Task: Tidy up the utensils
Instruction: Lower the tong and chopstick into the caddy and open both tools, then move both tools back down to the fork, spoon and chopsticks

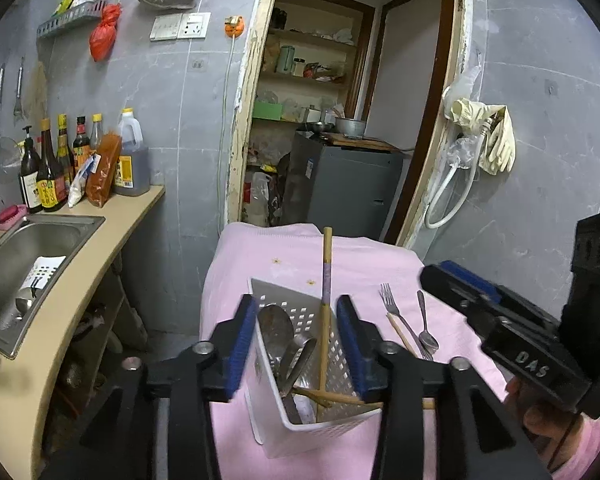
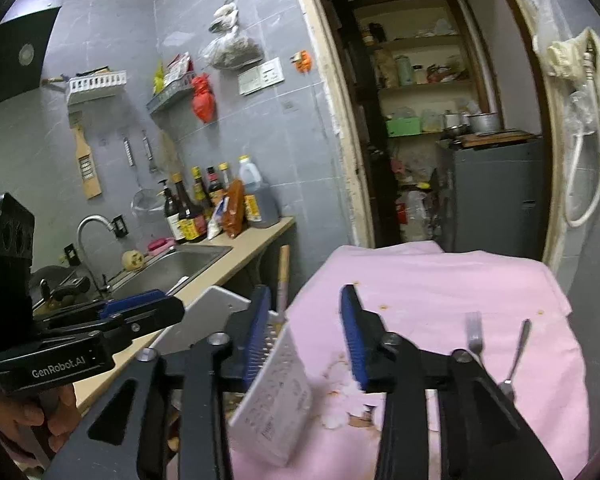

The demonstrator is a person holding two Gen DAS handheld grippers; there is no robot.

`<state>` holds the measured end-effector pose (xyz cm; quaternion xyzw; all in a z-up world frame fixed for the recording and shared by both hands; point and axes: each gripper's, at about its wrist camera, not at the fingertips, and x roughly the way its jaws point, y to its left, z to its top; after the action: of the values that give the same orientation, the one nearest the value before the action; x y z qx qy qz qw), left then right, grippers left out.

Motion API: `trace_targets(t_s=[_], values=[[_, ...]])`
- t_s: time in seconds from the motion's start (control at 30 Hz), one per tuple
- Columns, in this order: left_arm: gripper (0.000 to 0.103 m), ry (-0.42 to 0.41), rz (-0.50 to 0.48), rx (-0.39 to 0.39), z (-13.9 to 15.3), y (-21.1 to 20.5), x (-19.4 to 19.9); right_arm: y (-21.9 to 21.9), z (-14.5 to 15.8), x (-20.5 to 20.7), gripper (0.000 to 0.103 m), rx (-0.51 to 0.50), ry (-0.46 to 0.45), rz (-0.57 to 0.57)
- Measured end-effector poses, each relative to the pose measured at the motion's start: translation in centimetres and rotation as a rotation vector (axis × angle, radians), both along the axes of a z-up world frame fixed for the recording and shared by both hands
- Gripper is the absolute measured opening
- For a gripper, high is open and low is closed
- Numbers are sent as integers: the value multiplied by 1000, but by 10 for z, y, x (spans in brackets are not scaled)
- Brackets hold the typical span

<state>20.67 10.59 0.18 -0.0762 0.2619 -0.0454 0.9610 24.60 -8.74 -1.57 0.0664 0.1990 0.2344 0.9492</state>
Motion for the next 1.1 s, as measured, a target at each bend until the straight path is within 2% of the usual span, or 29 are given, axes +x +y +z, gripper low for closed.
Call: trace_targets(t_s=[0.13, 0.2, 0.27, 0.4, 0.53, 0.6, 0.7, 0.9, 1.1], values=[[59, -24, 17, 30, 8, -10, -4, -25, 7, -8, 56, -11, -3, -74], [73, -37, 35, 62, 13, -17, -5, -35, 11, -10, 66, -15, -1, -106], [79, -57, 58, 93, 18, -26, -8, -50, 15, -14, 74, -24, 7, -157], [88, -76, 72, 128, 26, -44, -9, -74, 20, -14, 77, -53, 52, -245], [90, -95, 75, 146, 34, -67, -9, -101, 23, -14, 82, -82, 93, -323], [91, -105, 72, 151, 38, -78, -9, -116, 25, -16, 92, -94, 85, -351], [92, -120, 66, 151, 43, -96, -7, -137, 29, -22, 102, -126, 38, -386], [97, -154, 57, 156, 49, -131, -3, -168, 39, -30, 102, -181, -36, -394], [100, -145, 40, 172, 39, -167, 5, -198, 38, -29, 102, -206, -42, -376]])
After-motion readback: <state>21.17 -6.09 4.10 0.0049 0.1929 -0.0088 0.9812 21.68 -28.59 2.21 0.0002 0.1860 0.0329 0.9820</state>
